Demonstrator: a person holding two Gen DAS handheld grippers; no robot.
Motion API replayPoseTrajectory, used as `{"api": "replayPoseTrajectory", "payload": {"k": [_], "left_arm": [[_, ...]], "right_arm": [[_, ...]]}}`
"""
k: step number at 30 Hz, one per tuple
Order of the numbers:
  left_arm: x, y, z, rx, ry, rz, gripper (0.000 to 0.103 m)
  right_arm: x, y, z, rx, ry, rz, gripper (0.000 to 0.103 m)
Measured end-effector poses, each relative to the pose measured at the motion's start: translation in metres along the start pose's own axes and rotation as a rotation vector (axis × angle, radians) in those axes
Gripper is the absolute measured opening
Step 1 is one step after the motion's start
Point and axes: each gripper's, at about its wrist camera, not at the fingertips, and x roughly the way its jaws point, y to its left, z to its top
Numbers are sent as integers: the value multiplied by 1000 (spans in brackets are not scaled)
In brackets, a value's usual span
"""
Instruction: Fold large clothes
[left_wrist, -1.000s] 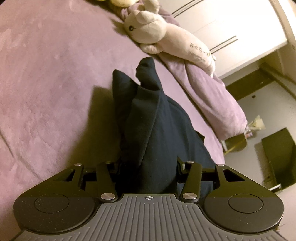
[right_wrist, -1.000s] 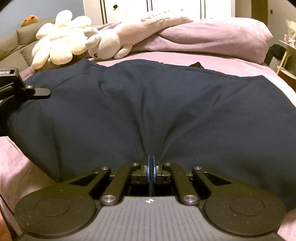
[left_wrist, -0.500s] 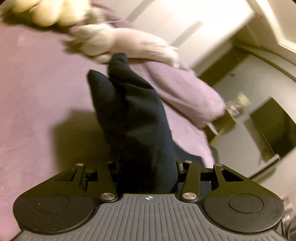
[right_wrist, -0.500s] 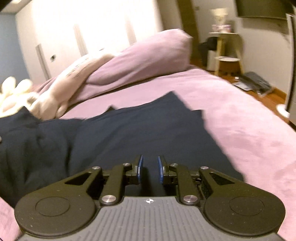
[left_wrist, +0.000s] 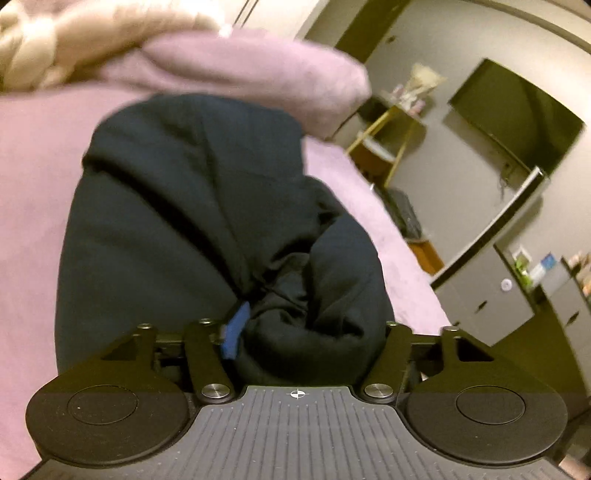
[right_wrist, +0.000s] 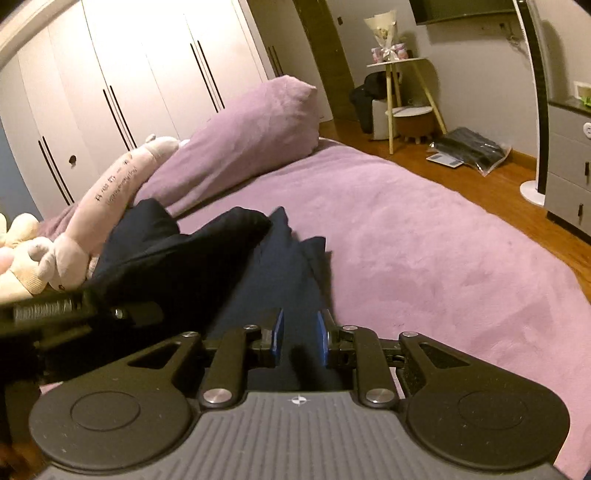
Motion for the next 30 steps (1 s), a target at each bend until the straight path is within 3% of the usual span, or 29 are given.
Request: {"api": "replayPoseTrajectory", "payload": {"k": [1, 2, 8, 11, 13, 16, 18, 20, 23, 26, 30], "left_arm": [[-6, -3, -3, 22, -15, -18, 87], [-13, -5, -7, 33, -17, -40, 88], [-52, 14, -27, -11, -6, -135, 88], [-75, 24, -36, -30, 43, -186, 88], [-92, 40, -43, -59, 67, -193, 86], [-108, 60, -47, -88, 55, -157, 86], [-115, 70, -49, -113, 39, -133, 86], [-118, 79, -50, -145, 26, -111, 86], [-118, 92, -48, -213, 13, -63, 86], [-122, 107, -45, -260, -1, -13, 86], [-115, 119, -31, -291, -22, 45, 86]], "right_arm": [[-3, 1, 4, -2, -9, 23, 20], [-4, 4, 10, -5, -12, 54, 20], [1, 46, 38, -100, 2, 263, 21], [8, 62, 35, -161, 27, 269, 21], [1, 72, 37, -204, -24, 236, 21], [-8, 86, 55, -218, -93, 266, 21], [-3, 101, 64, -253, -66, 299, 21], [15, 119, 61, -331, -9, 265, 21], [51, 122, 40, -376, 120, 121, 21], [63, 96, 12, -364, 188, -3, 21], [60, 49, -22, -299, 222, -57, 20]]}}
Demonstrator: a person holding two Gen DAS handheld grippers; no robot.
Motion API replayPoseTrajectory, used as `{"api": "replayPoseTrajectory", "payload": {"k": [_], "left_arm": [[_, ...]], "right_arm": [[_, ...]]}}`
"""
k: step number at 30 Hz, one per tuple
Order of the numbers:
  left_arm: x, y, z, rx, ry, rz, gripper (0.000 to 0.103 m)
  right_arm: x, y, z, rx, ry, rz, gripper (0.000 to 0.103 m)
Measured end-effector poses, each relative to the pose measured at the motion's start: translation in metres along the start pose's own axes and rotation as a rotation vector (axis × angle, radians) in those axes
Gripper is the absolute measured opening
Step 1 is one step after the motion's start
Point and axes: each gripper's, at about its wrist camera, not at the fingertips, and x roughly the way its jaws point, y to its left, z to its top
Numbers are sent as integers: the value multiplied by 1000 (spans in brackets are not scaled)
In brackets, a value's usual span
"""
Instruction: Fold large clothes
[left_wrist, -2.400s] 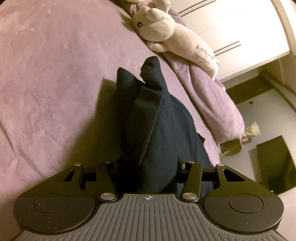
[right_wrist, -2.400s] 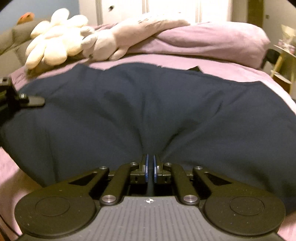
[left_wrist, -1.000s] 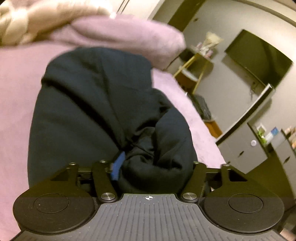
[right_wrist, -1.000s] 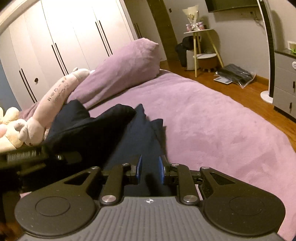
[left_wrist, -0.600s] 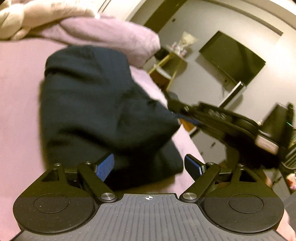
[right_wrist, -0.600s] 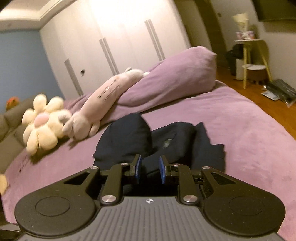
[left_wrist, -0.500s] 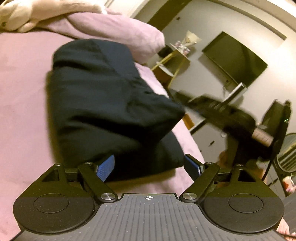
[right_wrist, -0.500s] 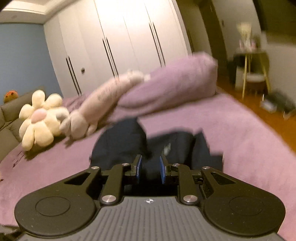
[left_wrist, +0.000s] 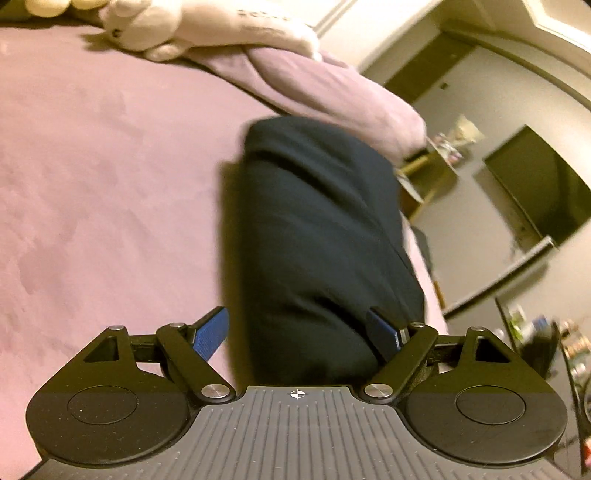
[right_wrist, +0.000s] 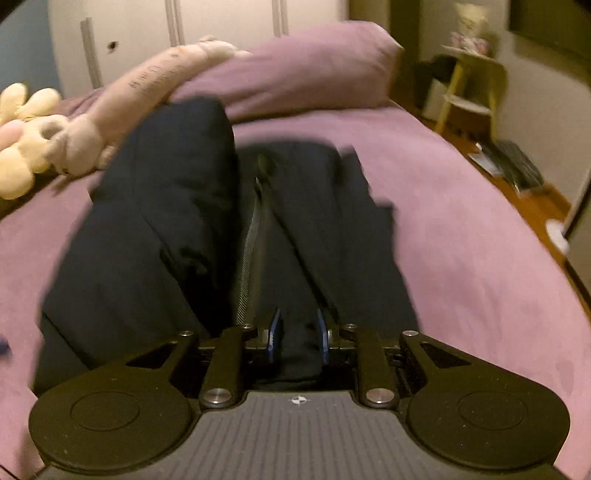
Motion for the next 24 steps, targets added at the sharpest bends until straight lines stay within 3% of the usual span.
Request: {"api": "replayPoseTrajectory", "payload": {"k": [4, 7, 9, 11, 14, 16, 19, 21, 23, 24], "left_arm": [[26, -2, 11, -45, 1, 31, 85], [45, -10, 8, -24, 40, -2, 85], [59, -9, 8, -19, 83, 6, 85], [60, -5, 6, -37, 80, -6, 86], [61, -4, 6, -36, 81, -9, 87], [59, -1, 5, -42, 86, -13, 87], [56, -4, 13, -52, 78, -14, 86], [51, -1, 17, -53, 49, 14, 86], [47, 1, 21, -54, 25, 48, 86], [48, 4, 25, -60, 20, 71, 86]], "right_arm": [[-6, -8, -4, 9, -22, 40, 20], [-24, -16, 16, 81, -74, 102, 25], [-36, -18, 31, 122, -127, 132, 32], [-42, -18, 47, 157, -167, 191, 54], [-28, -2, 76, 155, -147, 307, 71], [-14, 14, 89, 127, -123, 333, 76], [24, 36, 102, 114, -20, 333, 75], [34, 45, 102, 99, -6, 304, 64], [33, 52, 96, 59, -41, 277, 41], [27, 56, 89, 38, -67, 251, 35]]}}
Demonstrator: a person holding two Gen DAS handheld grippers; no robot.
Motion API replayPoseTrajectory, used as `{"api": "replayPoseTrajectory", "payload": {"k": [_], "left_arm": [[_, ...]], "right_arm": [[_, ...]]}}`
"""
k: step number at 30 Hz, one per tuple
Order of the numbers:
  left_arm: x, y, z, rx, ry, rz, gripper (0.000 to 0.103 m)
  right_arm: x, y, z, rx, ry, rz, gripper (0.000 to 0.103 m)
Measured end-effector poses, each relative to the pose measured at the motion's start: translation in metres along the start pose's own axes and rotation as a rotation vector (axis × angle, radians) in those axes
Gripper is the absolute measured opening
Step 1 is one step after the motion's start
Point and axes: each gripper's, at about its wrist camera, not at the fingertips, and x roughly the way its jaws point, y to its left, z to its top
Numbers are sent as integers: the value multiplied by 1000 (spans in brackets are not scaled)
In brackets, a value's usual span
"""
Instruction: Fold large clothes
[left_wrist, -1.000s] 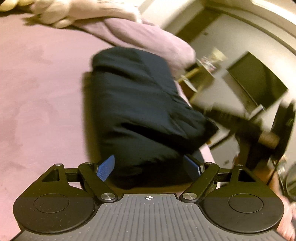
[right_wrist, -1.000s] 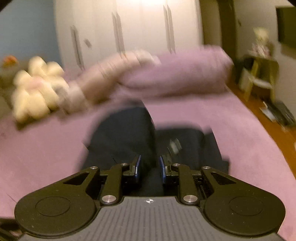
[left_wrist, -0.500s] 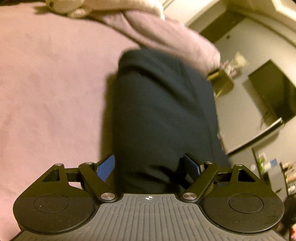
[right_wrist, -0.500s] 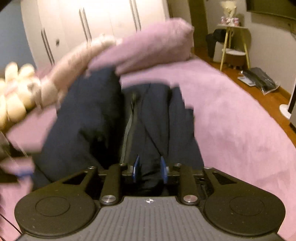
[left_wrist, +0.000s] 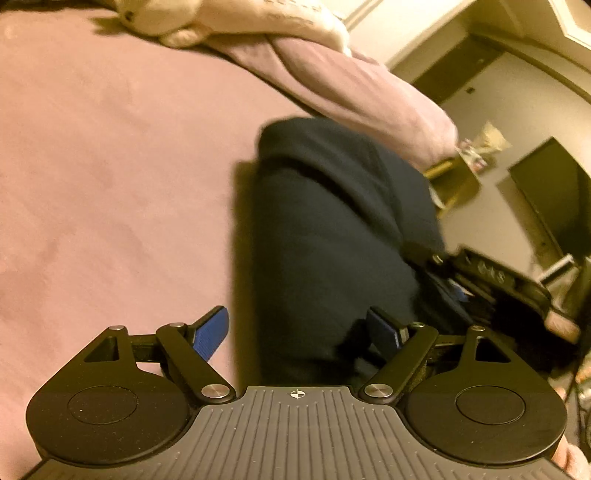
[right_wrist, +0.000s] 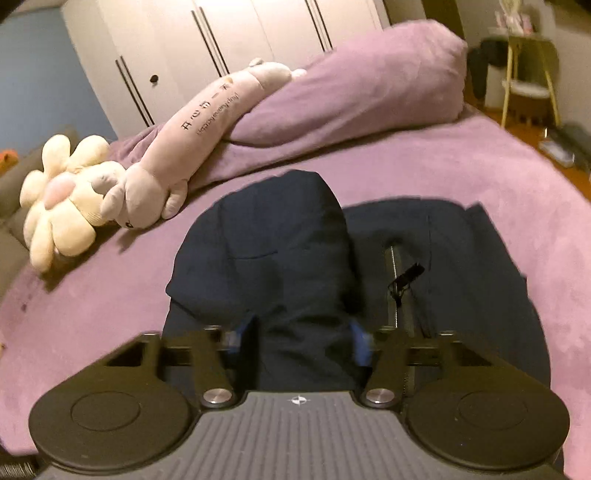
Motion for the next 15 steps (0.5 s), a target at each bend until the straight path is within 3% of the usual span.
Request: {"api": "replayPoseTrajectory", "payload": {"k": [2, 5, 9, 11, 15], "left_arm": [[6, 3, 7, -31, 0, 26, 86], [17, -3, 13, -52, -6, 50, 86], [31, -26, 16, 6, -50, 84, 86], [41, -33, 17, 2, -73, 114, 86], [55, -32, 15, -55, -132, 145, 86]], "right_arm": [[-5, 7, -8, -58, -40, -60, 26], [-12, 1, -22, -64, -76, -145, 25], [-6, -36, -46, 17, -102, -221, 28], [-6, -48, -57, 8, -146, -200, 31], [-21, -56, -42, 88, -140, -144, 41]]}}
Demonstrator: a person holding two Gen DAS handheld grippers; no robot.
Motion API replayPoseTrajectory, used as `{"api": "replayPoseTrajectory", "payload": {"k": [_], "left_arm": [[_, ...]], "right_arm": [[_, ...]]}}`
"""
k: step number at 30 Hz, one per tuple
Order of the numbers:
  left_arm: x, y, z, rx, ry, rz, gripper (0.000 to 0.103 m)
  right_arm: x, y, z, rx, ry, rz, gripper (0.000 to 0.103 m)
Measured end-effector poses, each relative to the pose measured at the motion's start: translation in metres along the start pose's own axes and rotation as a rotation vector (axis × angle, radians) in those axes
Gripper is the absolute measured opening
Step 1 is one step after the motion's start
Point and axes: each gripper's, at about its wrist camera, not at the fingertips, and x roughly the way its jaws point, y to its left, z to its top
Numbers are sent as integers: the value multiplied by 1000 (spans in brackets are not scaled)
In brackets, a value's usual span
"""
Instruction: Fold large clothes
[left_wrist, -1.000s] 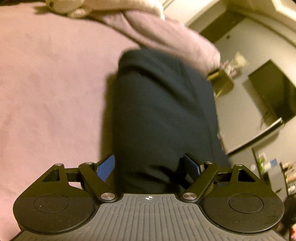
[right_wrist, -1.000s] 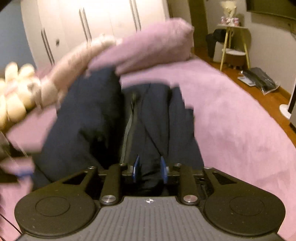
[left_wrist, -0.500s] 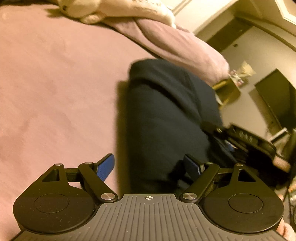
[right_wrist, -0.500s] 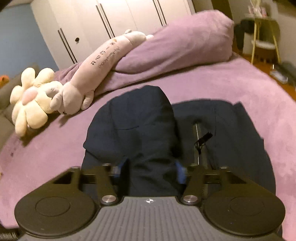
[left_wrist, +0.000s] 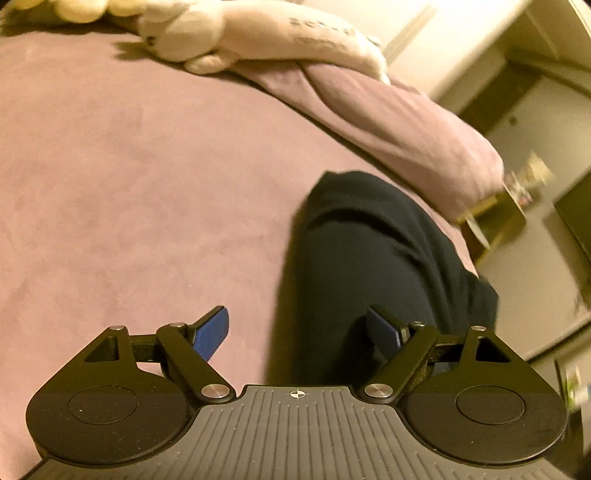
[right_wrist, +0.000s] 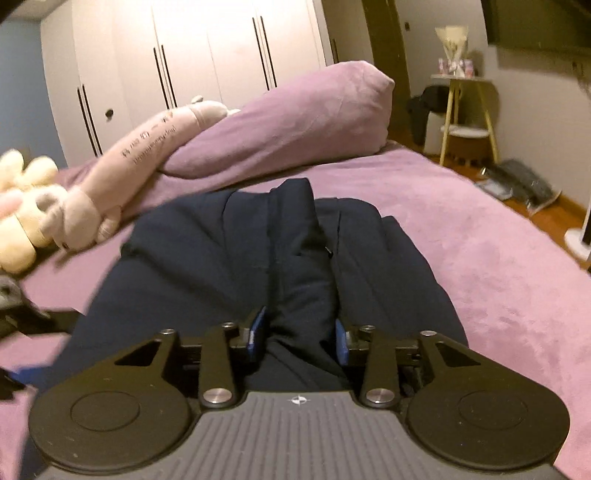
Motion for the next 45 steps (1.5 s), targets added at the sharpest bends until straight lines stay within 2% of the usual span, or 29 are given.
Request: {"api": "replayPoseTrajectory", "payload": {"k": [3, 7, 9, 11, 13, 16, 20, 23, 27, 30, 33, 36, 41, 43, 45], "left_arm": [[4, 3, 0, 2, -3, 19, 86], [7, 10, 2, -21, 21, 5, 85], [7, 10, 3, -24, 22, 8, 85], [5, 7, 1, -2, 13, 20, 85], [4, 5, 2, 15, 10, 30, 85], [6, 0, 7, 23, -2, 35, 85], [22, -30, 19, 26, -64, 57, 85], [44, -60, 23, 58, -93, 23, 87], [74, -79, 12, 132, -115, 86, 93], [93, -71, -2, 141, -143, 122, 97], [107, -53, -7, 89, -145, 94, 99], [116, -50, -11, 82, -144, 116, 100], [97, -57, -1, 127, -113, 136, 100], [72, -61, -1, 178, -113, 122, 98], [39, -64, -8, 251, -135, 102, 97]], "right_arm": [[-19, 6, 23, 19, -45, -11, 42], [-15, 42, 52, -52, -87, 57, 42], [6, 67, 61, -115, -46, 88, 40], [35, 86, 62, -189, 0, 86, 34], [64, 93, 54, -260, 32, 16, 31], [91, 77, 35, -306, 34, -92, 28], [89, 49, 26, -232, -32, -151, 28], [93, 35, 18, -207, -67, -144, 26], [105, 7, 15, -99, -78, -85, 26], [110, 7, 4, -120, -109, -84, 26], [119, 10, -7, -149, -145, -91, 26], [122, 15, -6, -167, -143, -105, 27], [95, 14, 13, -118, -125, -37, 33], [73, 15, 13, -98, -132, -17, 39], [46, 18, 3, -124, -145, -22, 40]]}}
